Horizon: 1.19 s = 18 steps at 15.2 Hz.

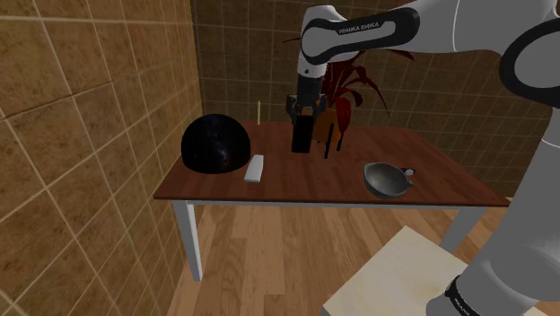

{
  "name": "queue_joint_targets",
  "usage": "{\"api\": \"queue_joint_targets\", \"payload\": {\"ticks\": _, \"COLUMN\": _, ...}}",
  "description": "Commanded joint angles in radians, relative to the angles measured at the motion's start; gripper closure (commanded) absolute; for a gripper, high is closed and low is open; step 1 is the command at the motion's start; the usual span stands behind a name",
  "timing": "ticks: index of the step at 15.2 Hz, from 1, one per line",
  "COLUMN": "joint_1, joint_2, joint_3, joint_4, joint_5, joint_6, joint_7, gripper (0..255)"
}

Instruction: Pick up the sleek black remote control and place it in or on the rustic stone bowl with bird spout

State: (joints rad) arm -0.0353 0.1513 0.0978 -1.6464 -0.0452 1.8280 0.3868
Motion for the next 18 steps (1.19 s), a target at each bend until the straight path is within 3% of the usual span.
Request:
{"api": "queue_joint_targets", "payload": {"ticks": 1, "joint_1": 0.0, "joint_2": 0.002, "joint_3": 0.0, "joint_4": 0.032, "joint_5": 0.0, "joint_6": -0.03, "joint_7": -0.002, "gripper": 255}}
{"api": "queue_joint_targets", "payload": {"ticks": 4, "joint_1": 0.0, "joint_2": 0.003, "joint_3": 0.0, "joint_4": 0.066, "joint_5": 0.0, "joint_6": -0.063, "joint_7": -0.003, "gripper": 255}}
{"api": "queue_joint_targets", "payload": {"ticks": 11, "joint_1": -0.067, "joint_2": -0.204, "joint_3": -0.056, "joint_4": -0.158, "joint_5": 0.022, "joint_6": -0.041, "joint_7": -0.128, "gripper": 255}}
{"api": "queue_joint_targets", "payload": {"ticks": 18, "joint_1": -0.126, "joint_2": -0.374, "joint_3": -0.132, "joint_4": -0.311, "joint_5": 0.017, "joint_6": -0.056, "joint_7": -0.261, "gripper": 255}}
